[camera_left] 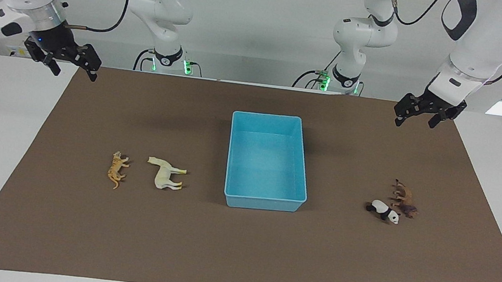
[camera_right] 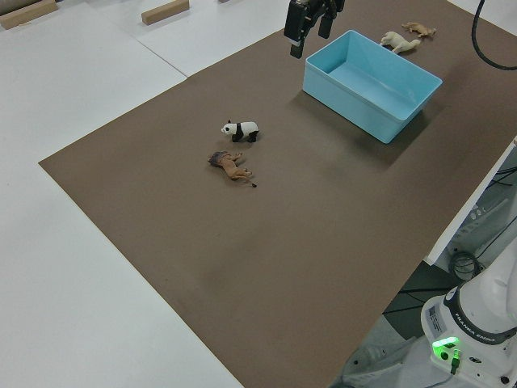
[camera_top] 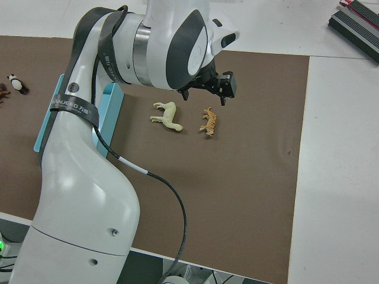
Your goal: Put all toys into storage box
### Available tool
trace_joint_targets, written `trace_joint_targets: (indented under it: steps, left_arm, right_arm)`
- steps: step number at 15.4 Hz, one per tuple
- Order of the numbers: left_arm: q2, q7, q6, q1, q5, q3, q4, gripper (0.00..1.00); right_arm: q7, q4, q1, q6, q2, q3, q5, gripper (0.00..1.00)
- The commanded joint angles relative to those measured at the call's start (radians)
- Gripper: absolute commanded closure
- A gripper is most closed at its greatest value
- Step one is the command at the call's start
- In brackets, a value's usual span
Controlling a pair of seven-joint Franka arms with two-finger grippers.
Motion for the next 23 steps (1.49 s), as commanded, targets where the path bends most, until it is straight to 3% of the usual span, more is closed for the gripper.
trace_joint_targets:
  steps: [1,10,13,18,21,23]
  left_arm:
    - [-0.012,0.009,-0.023,0.007,-0.017,-0.003,0.007,0.00]
    - [-0.030,0.003,0.012,0.020,-0.011,0.002,-0.030,0.00]
    - [-0.066,-0.062,0.269,0.027,-0.011,0.002,-0.183,0.00]
    - [0.081,-0.170,0.475,0.037,-0.007,0.002,-0.220,0.00]
    - [0.131,-0.347,0.686,0.032,-0.003,0.002,-0.335,0.00]
    - [0.171,-0.381,0.762,0.041,0.000,0.002,-0.366,0.00]
  right_arm:
    - [-0.020,0.018,-0.007,-0.017,0.005,0.004,-0.017,0.00]
    - [-0.015,0.015,-0.002,-0.012,0.003,0.005,-0.018,0.00]
    - [-0.027,0.007,-0.001,-0.012,-0.002,0.005,-0.018,0.00]
    - [0.026,-0.074,0.074,0.067,-0.021,0.010,-0.015,0.00]
    - [0.121,-0.167,0.162,0.208,-0.006,0.013,-0.011,0.00]
    - [0.184,-0.232,0.209,0.331,0.030,0.013,-0.011,0.00]
